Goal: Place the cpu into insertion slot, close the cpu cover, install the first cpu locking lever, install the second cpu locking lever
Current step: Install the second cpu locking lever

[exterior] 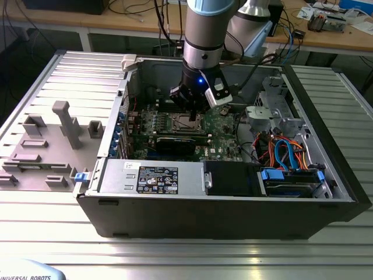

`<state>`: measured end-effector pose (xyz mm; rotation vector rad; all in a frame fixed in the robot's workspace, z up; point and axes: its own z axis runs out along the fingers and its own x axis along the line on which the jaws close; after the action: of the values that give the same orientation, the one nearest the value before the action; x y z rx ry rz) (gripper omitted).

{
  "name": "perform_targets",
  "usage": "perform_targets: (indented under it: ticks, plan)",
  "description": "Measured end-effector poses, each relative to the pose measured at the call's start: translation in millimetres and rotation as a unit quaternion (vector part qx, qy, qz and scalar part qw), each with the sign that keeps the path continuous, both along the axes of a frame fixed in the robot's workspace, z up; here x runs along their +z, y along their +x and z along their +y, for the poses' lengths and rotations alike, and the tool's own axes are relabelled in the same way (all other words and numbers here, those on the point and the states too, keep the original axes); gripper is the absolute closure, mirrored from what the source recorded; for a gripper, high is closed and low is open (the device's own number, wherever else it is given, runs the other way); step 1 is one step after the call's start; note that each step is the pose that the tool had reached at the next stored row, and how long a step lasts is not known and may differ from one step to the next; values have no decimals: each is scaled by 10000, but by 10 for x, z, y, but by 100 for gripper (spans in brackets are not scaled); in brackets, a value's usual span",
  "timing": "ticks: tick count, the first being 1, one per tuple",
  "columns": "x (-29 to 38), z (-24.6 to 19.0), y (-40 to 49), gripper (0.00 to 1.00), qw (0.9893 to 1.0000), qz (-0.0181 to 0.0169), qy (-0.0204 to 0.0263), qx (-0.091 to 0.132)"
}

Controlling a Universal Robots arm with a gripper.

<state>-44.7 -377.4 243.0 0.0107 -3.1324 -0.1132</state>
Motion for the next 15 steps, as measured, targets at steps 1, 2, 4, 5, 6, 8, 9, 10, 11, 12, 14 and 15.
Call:
perform_targets:
  ticks: [1, 2, 4, 5, 6, 8, 9, 10, 11, 12, 14, 15]
  plan:
    - [0, -15, 0, 89, 10000, 5, 0, 13]
    - [0, -29, 0, 89, 10000, 6, 0, 23]
    - [-1, -40, 0, 89, 10000, 6, 1, 28]
    - [-1, -40, 0, 89, 10000, 7, 0, 27]
    - [-1, -40, 0, 89, 10000, 7, 1, 27]
    - [0, -41, 0, 89, 10000, 7, 0, 27]
    - [0, -41, 0, 89, 10000, 7, 0, 28]
    - [0, -42, 0, 89, 10000, 7, 0, 27]
    - [-1, -42, 0, 89, 10000, 7, 0, 27]
    - [-1, -42, 0, 89, 10000, 7, 0, 27]
    - [-1, -42, 0, 89, 10000, 7, 0, 27]
    - [-1, -42, 0, 89, 10000, 7, 0, 27]
